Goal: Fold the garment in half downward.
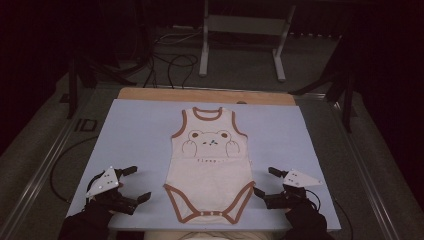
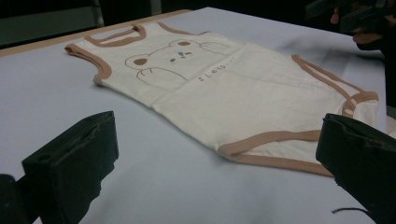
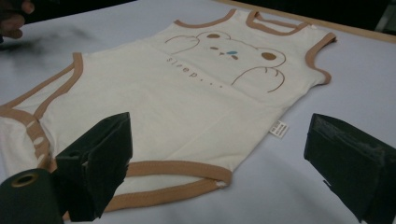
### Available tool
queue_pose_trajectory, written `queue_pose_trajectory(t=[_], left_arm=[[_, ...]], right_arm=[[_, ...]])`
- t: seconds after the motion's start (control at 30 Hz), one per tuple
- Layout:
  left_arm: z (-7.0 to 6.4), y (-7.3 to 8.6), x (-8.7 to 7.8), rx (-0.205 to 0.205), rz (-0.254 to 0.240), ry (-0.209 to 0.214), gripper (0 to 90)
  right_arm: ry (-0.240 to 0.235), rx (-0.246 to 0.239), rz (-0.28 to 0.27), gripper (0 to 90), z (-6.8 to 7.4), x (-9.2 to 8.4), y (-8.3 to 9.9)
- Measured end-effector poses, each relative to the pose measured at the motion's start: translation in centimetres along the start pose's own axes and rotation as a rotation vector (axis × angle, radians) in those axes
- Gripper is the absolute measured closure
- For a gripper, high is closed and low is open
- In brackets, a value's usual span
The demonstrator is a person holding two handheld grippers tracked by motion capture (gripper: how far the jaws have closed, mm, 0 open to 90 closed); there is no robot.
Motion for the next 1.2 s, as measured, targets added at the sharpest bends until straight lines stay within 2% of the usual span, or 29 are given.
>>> queue_pose_trajectory(t=[0.13,0.37,0.57,0.67,0.8,1.03,1.2], left_arm=[[0.0,-0.1,0.1,0.007,-0.003,-0.005,0.6],[-0.2,-0.1,0.4,0.013,0.02,0.013,0.6],[-0.5,-0.1,0.3,0.02,0.032,0.028,0.6],[-0.7,-0.5,0.3,0.025,0.029,0.032,0.6],[-1.0,-1.3,0.3,0.025,0.015,0.055,0.6],[-1.6,-2.8,0.3,0.035,0.016,0.093,0.6],[-1.4,-3.7,0.2,0.054,0.024,0.089,0.6]], right_arm=[[-0.005,0.012,0.005,7.8,0.0,0.0,0.1],[-0.017,-0.005,0.03,7.7,0.2,0.3,0.3],[-0.008,-0.018,0.012,7.7,0.8,-0.1,-0.4],[-0.007,-0.026,0.018,7.7,1.2,0.0,-0.7],[-0.021,-0.013,0.01,7.7,1.6,-0.1,-1.3],[-0.001,-0.022,-0.01,7.7,1.7,-0.7,-3.0],[0.009,-0.029,-0.017,7.7,1.4,-1.2,-4.3]])
Point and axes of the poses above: each handheld gripper's, and its own axes: x roughly forward along the jaws, y roughly out of its underside, z roughly to its left, the point moved 4 cm from there along x, roughly forward along the jaws, and after that the axes turned 2 degrees about -y, right-handed, at the moved point
